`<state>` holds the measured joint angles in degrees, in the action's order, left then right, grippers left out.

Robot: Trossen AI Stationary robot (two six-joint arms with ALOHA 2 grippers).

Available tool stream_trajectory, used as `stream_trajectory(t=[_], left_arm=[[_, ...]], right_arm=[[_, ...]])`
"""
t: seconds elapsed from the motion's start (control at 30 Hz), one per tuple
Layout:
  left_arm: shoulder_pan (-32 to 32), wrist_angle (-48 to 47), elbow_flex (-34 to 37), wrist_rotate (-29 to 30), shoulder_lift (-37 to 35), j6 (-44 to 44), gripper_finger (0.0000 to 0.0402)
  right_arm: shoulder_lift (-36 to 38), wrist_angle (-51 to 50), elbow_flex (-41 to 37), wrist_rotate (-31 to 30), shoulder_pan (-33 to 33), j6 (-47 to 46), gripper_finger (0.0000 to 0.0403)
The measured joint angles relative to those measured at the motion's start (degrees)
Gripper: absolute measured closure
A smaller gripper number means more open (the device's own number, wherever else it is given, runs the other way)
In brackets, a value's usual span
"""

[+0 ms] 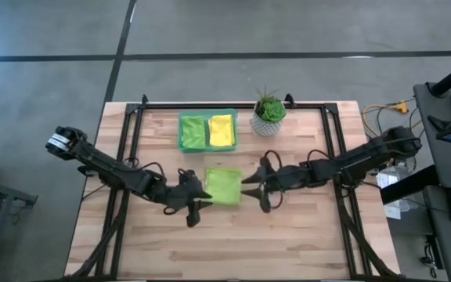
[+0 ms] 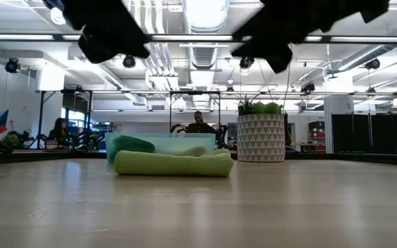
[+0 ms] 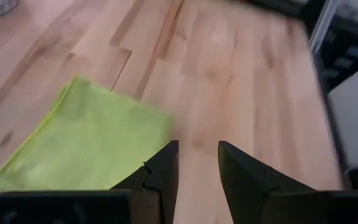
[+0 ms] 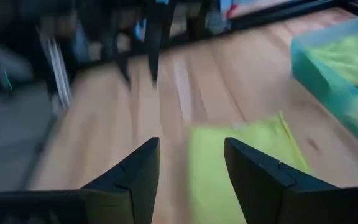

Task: Fold microfiber towels
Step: Fold the light green microfiber towel

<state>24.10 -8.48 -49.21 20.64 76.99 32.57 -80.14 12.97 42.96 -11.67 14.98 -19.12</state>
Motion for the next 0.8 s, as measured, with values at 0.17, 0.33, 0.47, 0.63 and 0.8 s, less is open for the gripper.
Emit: stream_trajectory(t=[0.17,0.33,0.47,0.63,0.8], left_arm=[[0.4,8.2,0.0,8.7,-2.0,-1.6,0.0306],[4.5,9.5,0.0,22.0,-7.9,-7.4,0.0306],[7.0,9.2,0.4,19.8,-10.3,-10.4,0.0306],[7.6,8.5,4.2,14.1,-10.1,-10.5,0.0306],[7.0,13.7,13.2,14.2,-5.8,-14.7,0.0306]], right_arm=[[-0.6,12.4,0.6,0.2,-1.2,-9.1,0.0227],[-0.5,20.1,0.6,2.4,-3.1,-12.6,0.0227],[-0.6,18.8,0.5,4.0,-4.5,-15.4,0.0227],[-0.6,14.0,0.4,4.4,-4.9,-18.0,0.0227],[-0.6,8.4,0.4,4.4,-4.5,-18.4,0.0227]])
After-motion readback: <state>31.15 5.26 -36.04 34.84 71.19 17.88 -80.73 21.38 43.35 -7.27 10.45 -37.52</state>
